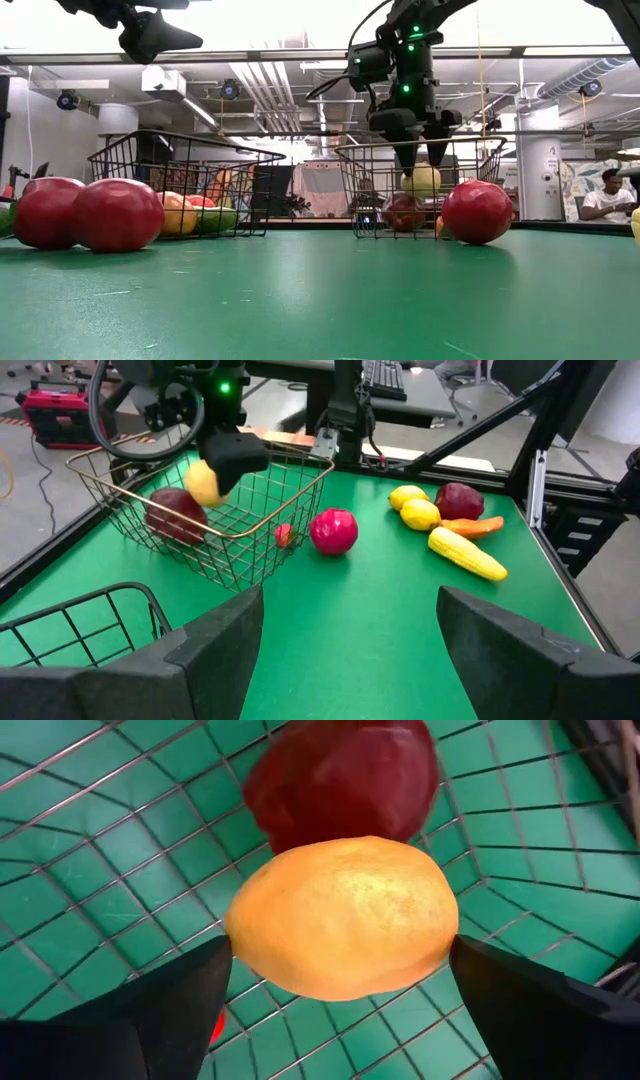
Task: Sort produce into baskets
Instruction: Put the left yellow lemon into the gold wire basket, then put the middle red tomato into the gold wire basket
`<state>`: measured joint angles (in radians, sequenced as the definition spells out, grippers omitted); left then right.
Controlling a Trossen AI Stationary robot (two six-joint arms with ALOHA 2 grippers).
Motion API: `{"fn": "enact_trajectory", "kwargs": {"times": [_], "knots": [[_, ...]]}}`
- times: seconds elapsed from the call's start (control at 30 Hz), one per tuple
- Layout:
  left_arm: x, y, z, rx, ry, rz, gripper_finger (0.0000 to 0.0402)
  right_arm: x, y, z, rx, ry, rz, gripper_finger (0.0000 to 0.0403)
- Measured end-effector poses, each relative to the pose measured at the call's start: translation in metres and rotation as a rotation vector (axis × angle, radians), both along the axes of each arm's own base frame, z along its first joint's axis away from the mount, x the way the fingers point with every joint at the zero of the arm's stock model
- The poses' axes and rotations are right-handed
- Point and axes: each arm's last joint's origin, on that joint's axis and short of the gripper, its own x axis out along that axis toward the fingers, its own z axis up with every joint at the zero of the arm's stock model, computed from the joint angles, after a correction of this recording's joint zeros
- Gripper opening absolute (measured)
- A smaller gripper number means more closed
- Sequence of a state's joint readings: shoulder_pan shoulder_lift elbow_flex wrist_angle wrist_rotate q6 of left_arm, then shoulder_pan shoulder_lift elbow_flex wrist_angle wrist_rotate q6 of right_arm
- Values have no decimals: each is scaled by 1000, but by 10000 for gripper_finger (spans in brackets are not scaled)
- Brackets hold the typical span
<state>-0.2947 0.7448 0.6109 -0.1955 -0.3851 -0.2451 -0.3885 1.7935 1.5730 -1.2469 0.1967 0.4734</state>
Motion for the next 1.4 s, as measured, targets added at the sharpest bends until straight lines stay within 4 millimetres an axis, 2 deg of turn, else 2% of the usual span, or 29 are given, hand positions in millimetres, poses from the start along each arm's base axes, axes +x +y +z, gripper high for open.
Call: {"fn": "enact_trajectory", "kwargs": {"times": [0.23, 0.5, 0.67, 0.8, 0.97, 1.07, 1.2, 1.4], "knots": [[0, 0, 0, 0, 0, 0, 281, 0, 1, 1, 10, -10, -14, 397], [0, 0, 0, 0, 0, 0, 281, 2, 7, 13, 8, -23, 40, 397], [0, 0, 0, -1, 0, 0, 281, -5, 9, 43, 13, 12, 39, 396], [0, 0, 0, -8, -2, 2, 281, -8, 18, 76, -23, -62, 60, 396], [0, 0, 0, -14, -2, 3, 281, -17, 43, 123, -81, -210, 122, 396], [0, 0, 0, -14, -2, 4, 281, -21, 65, 141, -142, -280, 177, 396], [0, 0, 0, -19, -2, 1, 281, -22, 98, 154, -173, -373, 269, 396], [1, -4, -1, -140, 13, -94, 281, -11, 148, 152, -259, -444, 421, 396]]}}
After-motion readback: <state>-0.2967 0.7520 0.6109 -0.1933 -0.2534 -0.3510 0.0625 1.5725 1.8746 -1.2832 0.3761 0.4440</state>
